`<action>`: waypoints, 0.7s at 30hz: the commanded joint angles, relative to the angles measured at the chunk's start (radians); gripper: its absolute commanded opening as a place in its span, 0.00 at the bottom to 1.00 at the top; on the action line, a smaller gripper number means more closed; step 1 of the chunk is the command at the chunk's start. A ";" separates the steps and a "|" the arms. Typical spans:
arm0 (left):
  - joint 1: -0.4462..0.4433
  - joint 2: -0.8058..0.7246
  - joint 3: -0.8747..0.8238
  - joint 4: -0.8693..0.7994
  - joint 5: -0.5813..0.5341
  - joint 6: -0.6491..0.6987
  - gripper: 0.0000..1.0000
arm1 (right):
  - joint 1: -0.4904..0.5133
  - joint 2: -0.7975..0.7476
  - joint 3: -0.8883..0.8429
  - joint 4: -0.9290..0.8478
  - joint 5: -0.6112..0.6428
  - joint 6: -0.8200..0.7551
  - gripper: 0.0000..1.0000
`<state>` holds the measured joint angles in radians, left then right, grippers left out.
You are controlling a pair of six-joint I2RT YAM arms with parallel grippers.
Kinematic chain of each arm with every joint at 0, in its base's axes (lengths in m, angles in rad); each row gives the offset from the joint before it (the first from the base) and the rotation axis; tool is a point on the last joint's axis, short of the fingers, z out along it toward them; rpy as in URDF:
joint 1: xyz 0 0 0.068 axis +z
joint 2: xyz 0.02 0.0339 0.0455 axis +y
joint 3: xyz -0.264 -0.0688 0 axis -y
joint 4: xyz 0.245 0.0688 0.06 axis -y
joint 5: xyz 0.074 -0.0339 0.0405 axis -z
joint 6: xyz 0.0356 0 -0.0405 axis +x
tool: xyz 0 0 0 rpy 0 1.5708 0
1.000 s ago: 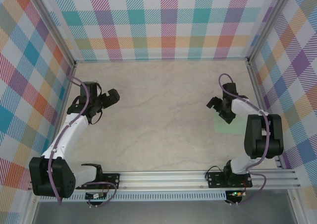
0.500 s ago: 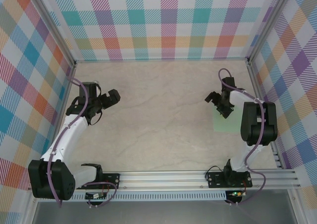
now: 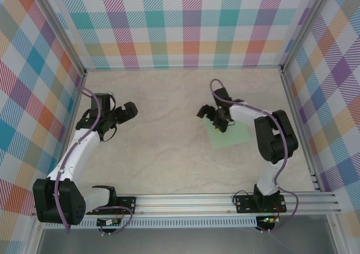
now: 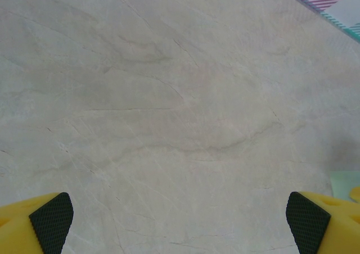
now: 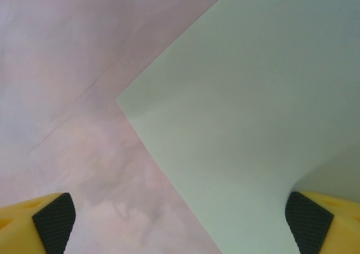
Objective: Fold a paper plane with a square sheet of paper (pick it up from the middle)
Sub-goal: Move the square sheet of paper to the center of the table.
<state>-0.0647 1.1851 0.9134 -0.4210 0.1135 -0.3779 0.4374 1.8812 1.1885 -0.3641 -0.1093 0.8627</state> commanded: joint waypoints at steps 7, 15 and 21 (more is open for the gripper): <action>0.003 0.015 0.021 -0.039 0.008 0.004 1.00 | 0.258 0.085 0.157 -0.137 0.023 0.098 1.00; 0.003 0.014 0.021 -0.043 0.012 -0.004 1.00 | 0.201 0.006 0.243 -0.352 0.143 -0.514 1.00; 0.002 0.024 0.025 -0.044 0.024 -0.009 1.00 | 0.155 0.032 0.253 -0.421 0.128 -0.686 1.00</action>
<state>-0.0647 1.2015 0.9134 -0.4469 0.1196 -0.3786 0.5987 1.9087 1.4158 -0.7006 0.0158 0.3378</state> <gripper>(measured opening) 0.999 0.999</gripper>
